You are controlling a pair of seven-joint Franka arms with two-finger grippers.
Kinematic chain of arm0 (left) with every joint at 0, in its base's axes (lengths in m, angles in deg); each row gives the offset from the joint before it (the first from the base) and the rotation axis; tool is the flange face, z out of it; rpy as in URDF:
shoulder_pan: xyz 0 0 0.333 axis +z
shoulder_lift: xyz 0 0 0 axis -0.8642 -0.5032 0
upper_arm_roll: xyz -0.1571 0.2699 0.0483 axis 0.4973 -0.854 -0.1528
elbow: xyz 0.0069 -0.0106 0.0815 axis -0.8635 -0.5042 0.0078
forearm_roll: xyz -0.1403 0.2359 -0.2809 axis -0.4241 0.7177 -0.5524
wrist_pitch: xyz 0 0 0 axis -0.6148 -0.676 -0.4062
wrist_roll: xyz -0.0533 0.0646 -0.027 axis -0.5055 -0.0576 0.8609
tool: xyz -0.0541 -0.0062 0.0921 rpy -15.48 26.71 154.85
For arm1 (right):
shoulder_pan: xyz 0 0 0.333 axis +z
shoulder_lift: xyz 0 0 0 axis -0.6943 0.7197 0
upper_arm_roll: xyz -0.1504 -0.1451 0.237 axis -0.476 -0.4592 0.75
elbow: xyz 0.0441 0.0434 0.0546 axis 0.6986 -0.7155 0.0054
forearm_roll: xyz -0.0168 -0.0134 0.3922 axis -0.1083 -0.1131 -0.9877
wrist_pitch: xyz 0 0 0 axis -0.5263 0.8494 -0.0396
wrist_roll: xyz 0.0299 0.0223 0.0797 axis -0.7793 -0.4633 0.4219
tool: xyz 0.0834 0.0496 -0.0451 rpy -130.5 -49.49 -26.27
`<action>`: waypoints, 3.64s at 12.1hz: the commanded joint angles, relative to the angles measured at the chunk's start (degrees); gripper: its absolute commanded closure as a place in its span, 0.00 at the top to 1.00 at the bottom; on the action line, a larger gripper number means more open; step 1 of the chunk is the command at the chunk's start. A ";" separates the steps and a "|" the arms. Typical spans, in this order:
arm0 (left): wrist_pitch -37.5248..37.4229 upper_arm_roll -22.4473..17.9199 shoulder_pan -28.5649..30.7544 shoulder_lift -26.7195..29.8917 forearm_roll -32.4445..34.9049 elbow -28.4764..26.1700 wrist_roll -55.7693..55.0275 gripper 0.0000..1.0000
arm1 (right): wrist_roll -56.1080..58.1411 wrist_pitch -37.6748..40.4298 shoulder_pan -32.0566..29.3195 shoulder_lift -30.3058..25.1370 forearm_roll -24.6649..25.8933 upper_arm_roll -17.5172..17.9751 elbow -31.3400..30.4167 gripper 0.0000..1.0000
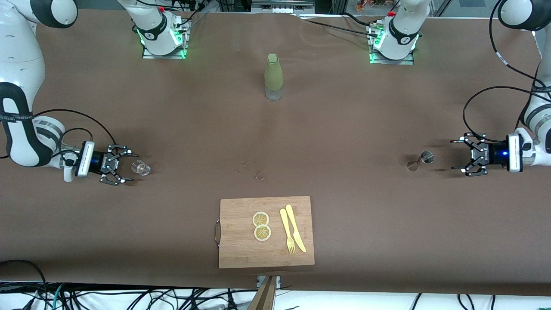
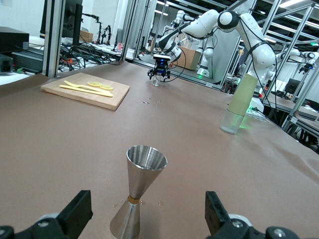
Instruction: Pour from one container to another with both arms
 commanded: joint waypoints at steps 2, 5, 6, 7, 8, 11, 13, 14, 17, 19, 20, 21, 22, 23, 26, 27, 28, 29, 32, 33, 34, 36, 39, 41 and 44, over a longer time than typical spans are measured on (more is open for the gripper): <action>0.17 -0.23 -0.22 -2.85 -1.92 0.96 6.52 1.00 | 0.45 -0.24 0.92 1.51 -1.12 0.86 1.78 1.00; 1.04 -0.23 -0.48 -4.79 -4.63 1.49 7.15 1.00 | 0.80 -0.50 1.27 1.51 -1.12 0.95 1.78 0.99; 1.13 -0.23 -0.83 -5.66 -5.86 1.49 7.85 1.00 | 1.24 -0.50 1.27 1.51 -1.12 0.95 1.87 0.95; 1.13 -0.32 -1.62 -6.63 -6.31 1.49 8.29 1.00 | 1.33 -0.50 1.27 1.60 -1.12 0.95 1.87 0.91; 1.74 -0.32 -1.71 -6.90 -7.53 1.40 8.38 1.00 | 1.50 -0.50 1.27 1.78 -1.03 0.95 1.87 0.85; 3.42 -0.23 -2.85 -8.13 -8.94 0.53 10.40 1.00 | 2.21 -0.59 1.27 2.13 -1.03 0.95 2.57 0.66; 3.68 -0.32 -3.21 -8.13 -9.73 -0.26 10.93 1.00 | 2.73 -1.29 1.44 2.22 -1.03 0.95 2.58 0.52; 4.29 -0.23 -3.73 -8.05 -9.83 -0.96 11.45 1.00 | 2.73 -1.38 1.62 2.13 -1.03 0.95 2.58 0.47; 4.83 -0.23 -5.14 -7.87 -11.41 -2.98 12.60 1.00 | 2.73 -1.82 1.71 2.22 -1.12 0.95 3.01 0.42; 4.91 -0.32 -6.11 -7.61 -12.29 -4.56 12.86 1.00 | 2.73 -1.82 1.71 2.13 -1.12 0.95 3.19 0.33; 5.09 -0.32 -6.28 -7.52 -12.38 -4.83 12.86 1.00 | 2.73 -1.91 1.71 1.78 -1.12 0.95 3.28 0.31; 5.70 -0.32 -6.55 -7.52 -12.46 -4.92 13.47 1.00 | 2.65 -2.78 1.80 1.26 -1.12 0.95 3.37 0.30; 6.05 -0.32 -6.98 -7.43 -13.33 -5.45 14.35 0.99 | 2.56 -4.27 2.14 0.29 -0.94 0.86 3.28 0.26; 6.23 -0.32 -7.07 -7.34 -13.43 -5.71 14.44 0.99 | 2.21 -5.41 2.50 -0.24 -0.85 0.86 3.28 0.26; 7.02 -0.32 -7.60 -6.90 -13.61 -6.51 14.36 0.91 | 1.59 -7.35 3.73 -0.68 -0.85 1.30 3.37 0.24; 7.20 -0.32 -7.60 -6.90 -13.78 -6.51 14.36 0.82 | 1.50 -8.14 3.82 -1.12 -0.76 2.34 3.54 0.24; 7.20 -0.32 -7.60 -6.90 -13.87 -6.51 14.36 0.69 | 1.42 -8.85 4.25 -1.47 -0.50 2.62 4.15 0.23; 7.20 -0.32 -7.60 -6.90 -13.87 -6.51 14.36 0.48 | 0.63 -9.64 5.21 -2.26 -0.41 2.62 4.33 0.22; 7.11 -0.32 -7.60 -6.81 -14.05 -6.51 14.18 0.00 | -2.62 -11.92 8.03 -4.19 1.61 2.71 4.77 0.22; 6.94 -0.32 -7.60 -6.81 -14.48 -6.51 14.10 0.00 | -4.02 -12.10 8.47 -4.46 1.78 2.71 4.86 0.22; 6.94 -0.32 -7.60 -6.81 -14.83 -6.51 14.09 0.00 | -4.73 -12.10 9.00 -4.90 1.78 2.71 4.86 0.22; 6.76 -0.32 -7.60 -6.55 -14.93 -6.42 13.92 0.00 | -5.87 -14.20 10.49 -6.12 2.31 2.62 5.04 0.23; 6.58 -0.32 -7.69 -6.11 -14.93 -5.98 13.31 0.00 | -10.09 -15.44 11.99 -7.36 5.21 2.62 5.12 0.23; 6.58 -0.23 -8.04 -5.67 -14.93 -5.72 12.25 0.00 | -10.45 -15.80 12.52 -7.80 5.21 2.62 5.12 0.23; 6.67 -0.32 -9.71 -4.80 -16.07 -5.36 9.89 0.00 | -12.03 -16.15 13.22 -7.80 5.21 3.23 5.74 0.23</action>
